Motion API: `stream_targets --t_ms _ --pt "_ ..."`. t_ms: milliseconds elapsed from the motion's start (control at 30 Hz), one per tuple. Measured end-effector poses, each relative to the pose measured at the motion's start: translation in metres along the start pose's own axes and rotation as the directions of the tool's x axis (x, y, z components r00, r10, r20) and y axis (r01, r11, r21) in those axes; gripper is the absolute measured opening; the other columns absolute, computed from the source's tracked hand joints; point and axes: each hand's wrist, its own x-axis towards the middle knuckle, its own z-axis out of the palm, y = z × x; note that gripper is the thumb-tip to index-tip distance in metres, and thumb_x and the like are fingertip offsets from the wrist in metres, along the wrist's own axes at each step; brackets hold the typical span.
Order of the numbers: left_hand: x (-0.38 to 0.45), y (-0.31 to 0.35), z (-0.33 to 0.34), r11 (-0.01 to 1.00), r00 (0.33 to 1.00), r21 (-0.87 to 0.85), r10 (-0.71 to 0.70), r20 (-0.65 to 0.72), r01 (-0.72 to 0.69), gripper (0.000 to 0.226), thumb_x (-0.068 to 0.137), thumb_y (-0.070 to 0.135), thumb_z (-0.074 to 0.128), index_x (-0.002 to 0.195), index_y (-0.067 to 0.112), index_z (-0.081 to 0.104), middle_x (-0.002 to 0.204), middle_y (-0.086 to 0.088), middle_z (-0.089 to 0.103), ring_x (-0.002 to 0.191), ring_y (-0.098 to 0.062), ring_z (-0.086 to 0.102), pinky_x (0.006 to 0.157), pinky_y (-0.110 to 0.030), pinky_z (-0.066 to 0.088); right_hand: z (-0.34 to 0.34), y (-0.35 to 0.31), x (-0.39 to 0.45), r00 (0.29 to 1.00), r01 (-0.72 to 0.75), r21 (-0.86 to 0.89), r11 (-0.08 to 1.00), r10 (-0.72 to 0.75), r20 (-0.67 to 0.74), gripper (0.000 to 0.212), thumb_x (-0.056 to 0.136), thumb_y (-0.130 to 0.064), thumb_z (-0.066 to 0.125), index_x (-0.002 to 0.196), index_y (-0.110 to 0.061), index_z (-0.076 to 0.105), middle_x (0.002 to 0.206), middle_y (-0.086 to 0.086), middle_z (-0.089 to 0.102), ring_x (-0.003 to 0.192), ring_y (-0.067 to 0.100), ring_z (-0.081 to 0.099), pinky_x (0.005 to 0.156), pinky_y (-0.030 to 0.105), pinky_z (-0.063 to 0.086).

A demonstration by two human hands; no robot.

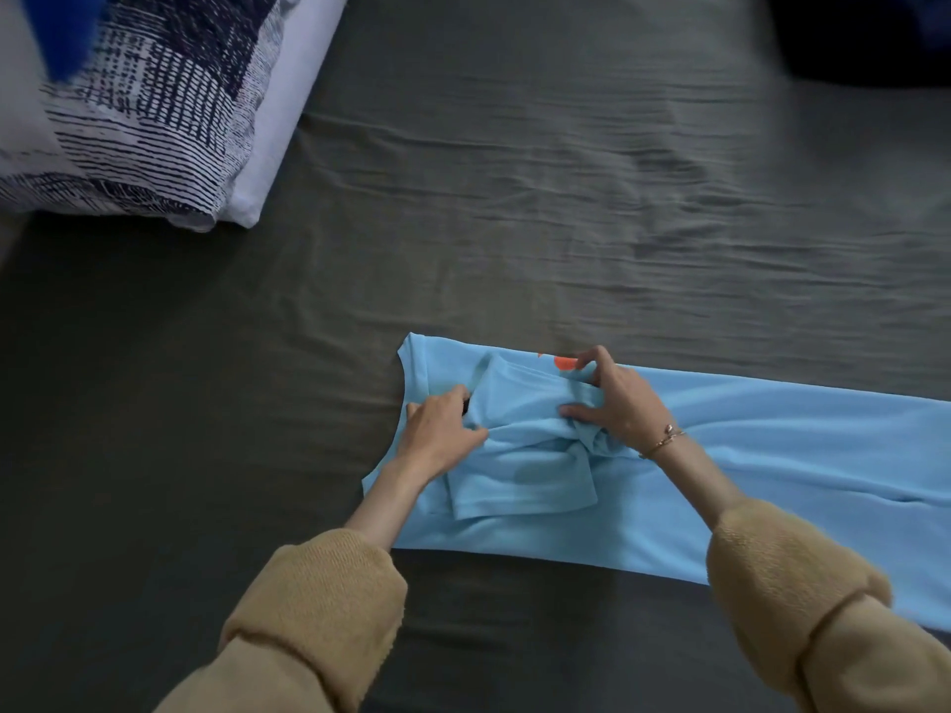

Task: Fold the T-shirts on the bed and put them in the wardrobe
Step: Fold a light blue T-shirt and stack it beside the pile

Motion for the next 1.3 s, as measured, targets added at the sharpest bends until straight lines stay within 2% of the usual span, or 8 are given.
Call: stream_targets --t_ms 133,233,400,533,767,867,1067,1300 --pt "-0.003 0.009 0.008 0.994 0.985 0.105 0.031 -0.172 -0.013 0.037 0.08 0.025 0.062 0.108 0.016 0.039 0.099 0.002 0.051 0.102 -0.022 0.049 0.087 -0.035 0.035 0.0 0.0 -0.014 0.982 -0.02 -0.058 0.998 0.009 -0.188 0.053 0.075 -0.046 0.072 0.103 -0.01 0.044 0.099 -0.008 0.045 0.087 0.025 0.056 0.061 0.034 0.041" --pt "-0.003 0.018 0.016 0.964 0.925 0.207 0.225 -0.306 -0.166 0.034 0.08 0.029 0.061 0.108 0.017 0.046 0.106 0.004 0.048 0.102 -0.017 0.047 0.084 -0.031 0.032 -0.005 0.002 -0.026 0.97 -0.047 -0.071 0.996 0.028 -0.242 0.056 0.071 -0.048 0.074 0.095 -0.014 0.037 0.088 -0.004 0.048 0.071 0.024 0.05 0.057 0.032 0.036" --pt "-0.01 0.034 0.03 0.886 0.906 0.221 0.422 -0.021 -0.407 0.022 0.079 0.027 0.058 0.097 0.019 0.049 0.09 0.009 0.046 0.097 -0.015 0.05 0.085 -0.03 0.033 0.001 0.009 -0.04 0.999 0.047 -0.003 0.999 -0.047 -0.021 0.046 0.073 -0.017 0.07 0.097 -0.016 0.031 0.073 0.004 0.057 0.065 0.03 0.051 0.06 0.039 0.041" --pt "-0.008 0.035 0.036 0.882 0.924 0.306 0.383 -0.017 -0.359 0.017 0.079 0.014 0.052 0.095 0.02 0.052 0.094 0.005 0.054 0.101 -0.016 0.051 0.084 -0.029 0.032 0.002 0.015 -0.041 0.997 0.056 0.147 0.988 -0.048 -0.055 0.043 0.069 0.0 0.065 0.094 -0.013 0.031 0.073 0.009 0.052 0.062 0.029 0.041 0.062 0.04 0.037" --pt "-0.011 0.048 0.036 0.879 0.947 0.401 0.312 -0.076 -0.258 0.013 0.08 0.021 0.048 0.093 0.02 0.052 0.098 0.006 0.057 0.101 -0.016 0.05 0.085 -0.031 0.029 -0.003 0.033 -0.048 0.997 0.035 0.21 0.977 -0.02 -0.074 0.02 0.079 -0.015 0.069 0.079 -0.012 0.049 0.076 -0.004 0.05 0.064 0.005 0.043 0.061 0.017 0.034" --pt "-0.012 0.07 0.048 0.9 0.932 0.331 0.339 -0.127 -0.282 0.014 0.082 0.02 0.05 0.096 0.018 0.053 0.1 0.005 0.057 0.102 -0.016 0.05 0.084 -0.031 0.031 -0.019 0.056 -0.062 0.983 -0.047 0.166 0.985 0.075 -0.17 0.013 0.082 -0.01 0.062 0.081 -0.013 0.05 0.082 0.0 0.051 0.069 0.015 0.045 0.067 0.028 0.037" --pt "-0.016 0.131 0.082 0.889 0.901 0.295 0.406 -0.15 -0.351 0.012 0.082 0.018 0.051 0.094 0.018 0.052 0.098 0.004 0.056 0.1 -0.018 0.051 0.079 -0.029 0.03 -0.065 0.121 -0.105 0.798 -0.446 0.088 0.891 0.44 -0.413 0.022 0.083 -0.008 0.057 0.105 -0.004 0.056 0.109 0.014 0.054 0.106 0.032 0.051 0.085 0.043 0.04" --pt "-0.024 0.206 0.132 0.825 0.875 0.315 0.482 0.046 -0.47 0.026 0.084 0.02 0.051 0.11 0.019 0.049 0.112 0.005 0.05 0.111 -0.015 0.045 0.086 -0.029 0.031 -0.118 0.2 -0.163 0.493 -0.718 0.205 0.665 0.694 -0.524 0.037 0.081 -0.012 0.061 0.115 -0.004 0.048 0.122 0.019 0.044 0.119 0.033 0.038 0.089 0.046 0.036"
